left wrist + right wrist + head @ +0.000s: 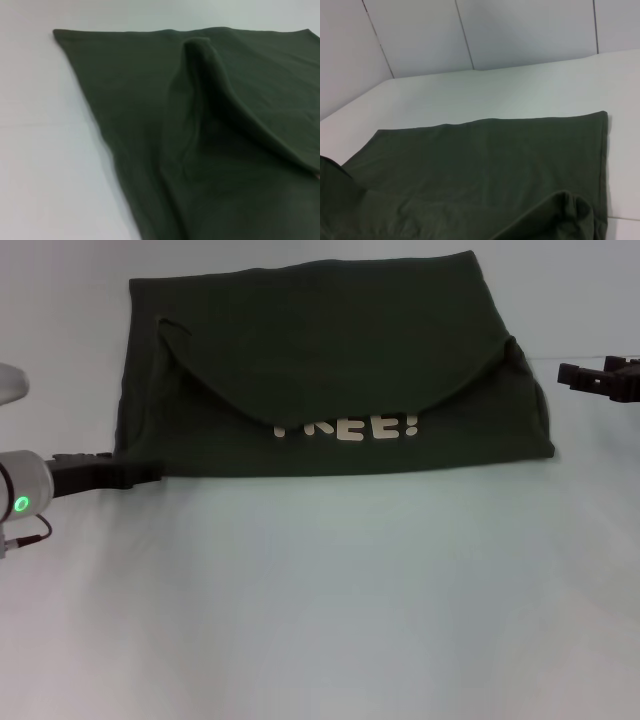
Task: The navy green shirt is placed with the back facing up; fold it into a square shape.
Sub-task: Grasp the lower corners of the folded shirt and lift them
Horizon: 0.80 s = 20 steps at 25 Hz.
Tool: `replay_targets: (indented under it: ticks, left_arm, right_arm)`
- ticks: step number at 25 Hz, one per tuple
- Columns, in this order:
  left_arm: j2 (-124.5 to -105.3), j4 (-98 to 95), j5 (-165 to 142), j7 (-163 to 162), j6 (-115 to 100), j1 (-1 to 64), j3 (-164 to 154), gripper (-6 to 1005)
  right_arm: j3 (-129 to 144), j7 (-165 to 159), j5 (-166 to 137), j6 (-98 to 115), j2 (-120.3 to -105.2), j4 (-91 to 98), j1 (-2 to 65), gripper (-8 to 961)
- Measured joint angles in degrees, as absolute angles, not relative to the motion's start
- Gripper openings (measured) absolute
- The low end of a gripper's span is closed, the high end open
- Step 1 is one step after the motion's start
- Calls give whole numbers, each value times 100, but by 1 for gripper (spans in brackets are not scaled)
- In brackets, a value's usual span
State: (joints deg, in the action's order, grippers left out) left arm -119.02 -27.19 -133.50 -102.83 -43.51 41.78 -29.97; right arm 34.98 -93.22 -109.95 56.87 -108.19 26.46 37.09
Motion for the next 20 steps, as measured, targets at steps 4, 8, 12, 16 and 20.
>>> replay_targets:
  ticks: [4,8,12,16,20]
  left_arm:
    - [-11946,-2713,-13367,-10261,-4254,4199,-3048,860]
    - [-11971,-2693,-13337,-10257,-4117,4201,-3167,838]
    - [-11972,-2683,-13320,-10257,-4044,4201,-3171,751]
    - [-11971,-2678,-13318,-10258,-4039,4201,-3173,685]
    - [-11970,-2671,-13316,-10265,-4040,4201,-3173,619]
  right_arm:
    - [3498,-9312,-10995,5686,-10819,2646,3703,908]
    - [3498,-9301,-11000,5686,-10818,2646,3690,908]
    - [3498,-9294,-11007,5686,-10819,2646,3690,909]
    - [3498,-9290,-11007,5686,-10819,2646,3691,908]
    - [3498,-9290,-11010,5686,-10819,2646,3686,907]
